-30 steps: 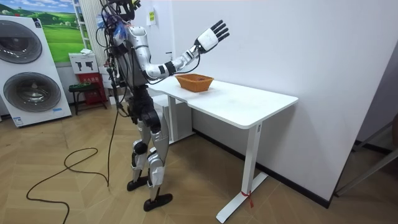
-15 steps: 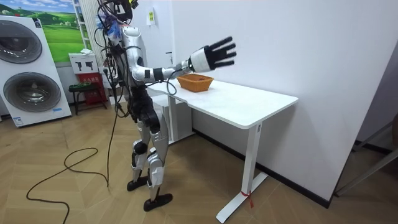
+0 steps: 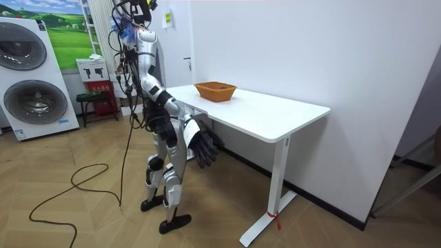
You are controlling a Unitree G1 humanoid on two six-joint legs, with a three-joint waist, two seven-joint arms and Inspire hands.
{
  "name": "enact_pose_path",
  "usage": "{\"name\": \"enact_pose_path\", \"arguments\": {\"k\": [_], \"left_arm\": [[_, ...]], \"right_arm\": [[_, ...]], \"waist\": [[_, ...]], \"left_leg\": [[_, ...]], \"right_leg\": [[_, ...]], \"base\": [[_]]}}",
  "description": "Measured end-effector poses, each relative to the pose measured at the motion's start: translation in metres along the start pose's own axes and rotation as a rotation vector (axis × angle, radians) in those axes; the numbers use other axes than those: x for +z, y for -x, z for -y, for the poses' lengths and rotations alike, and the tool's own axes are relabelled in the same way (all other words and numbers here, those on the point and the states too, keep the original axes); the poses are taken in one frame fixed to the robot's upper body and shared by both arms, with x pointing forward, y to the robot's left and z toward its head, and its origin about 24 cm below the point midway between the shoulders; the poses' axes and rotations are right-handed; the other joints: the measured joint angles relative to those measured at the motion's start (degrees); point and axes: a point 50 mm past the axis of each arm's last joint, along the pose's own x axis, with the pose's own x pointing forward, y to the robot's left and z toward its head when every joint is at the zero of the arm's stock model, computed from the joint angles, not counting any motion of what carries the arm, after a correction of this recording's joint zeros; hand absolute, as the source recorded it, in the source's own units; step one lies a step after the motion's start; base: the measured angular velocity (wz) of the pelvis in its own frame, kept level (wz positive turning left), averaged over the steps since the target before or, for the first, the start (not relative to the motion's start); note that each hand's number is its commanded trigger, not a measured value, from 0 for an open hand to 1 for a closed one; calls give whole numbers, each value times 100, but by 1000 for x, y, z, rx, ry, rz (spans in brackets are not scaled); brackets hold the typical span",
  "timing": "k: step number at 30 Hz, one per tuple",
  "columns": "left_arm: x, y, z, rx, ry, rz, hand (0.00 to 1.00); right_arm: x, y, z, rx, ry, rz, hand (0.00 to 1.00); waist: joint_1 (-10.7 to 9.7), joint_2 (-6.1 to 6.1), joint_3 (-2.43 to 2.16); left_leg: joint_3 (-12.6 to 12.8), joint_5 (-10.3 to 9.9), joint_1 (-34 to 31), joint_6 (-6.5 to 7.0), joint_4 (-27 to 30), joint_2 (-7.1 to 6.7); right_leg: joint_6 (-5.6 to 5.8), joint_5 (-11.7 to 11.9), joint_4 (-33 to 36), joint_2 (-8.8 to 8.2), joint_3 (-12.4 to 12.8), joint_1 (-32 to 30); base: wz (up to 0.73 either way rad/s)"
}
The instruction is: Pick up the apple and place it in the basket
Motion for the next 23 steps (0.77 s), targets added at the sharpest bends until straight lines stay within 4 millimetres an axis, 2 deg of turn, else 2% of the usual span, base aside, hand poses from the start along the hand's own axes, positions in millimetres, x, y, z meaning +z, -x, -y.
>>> {"name": "enact_pose_path", "arguments": {"k": [1, 4, 6, 7, 9, 13, 16, 19, 23], "left_arm": [[1, 0, 1, -10, 0, -1, 0], [2, 0, 2, -32, 1, 1, 0], [1, 0, 2, -46, -2, -2, 0], [1, 0, 3, -49, -14, -6, 0], [0, 0, 3, -52, -24, -7, 0], [7, -1, 7, -59, -35, 0, 0], [8, 0, 10, -68, -48, 3, 0], [12, 0, 13, -75, -54, 10, 0], [12, 0, 17, -86, -60, -3, 0]], "right_arm": [[-19, 2, 0, 62, 99, -52, 0], [-60, 11, 4, 220, 293, -180, 0], [-75, 17, 5, 309, 369, -230, 0], [-87, 22, 8, 383, 460, -244, 0], [-96, 30, 5, 490, 549, -252, 0], [-110, 48, -5, 704, 696, -267, 0], [-111, 58, -18, 828, 735, -264, 0], [-111, 66, -27, 935, 755, -280, 0], [-109, 67, -30, 990, 754, -303, 0]], "waist": [[43, -8, -2], [155, 2, 4], [206, 16, 13], [190, 30, 23], [236, 48, 29], [379, 76, 41], [415, 108, 53], [474, 119, 56], [502, 105, 63]], "left_leg": [[-4, 0, 5, 0, 0, -1], [-9, 0, 2, 0, 0, -3], [-5, 0, 3, 0, -2, -2], [-5, 0, 23, 0, -2, -2], [-9, 0, 31, 0, 4, -2], [-20, -1, 31, 0, 4, 1], [-46, -1, 54, -1, 1, 3], [-87, -2, 46, -1, -14, 2], [-125, -2, 13, -1, -11, 2]], "right_leg": [[0, 0, 6, -1, 5, 4], [1, -1, -2, -3, -2, 6], [1, -1, 0, -3, -3, 5], [3, -2, 1, -3, -7, 10], [6, -7, -2, -4, -11, 27], [2, 4, 7, -1, -23, 51], [2, 3, -1, -3, -49, 85], [2, 3, -14, -7, -88, 101], [2, 3, -52, -12, -137, 107]], "base": [[0], [0], [0], [0], [2], [1], [4], [7], [6]]}}
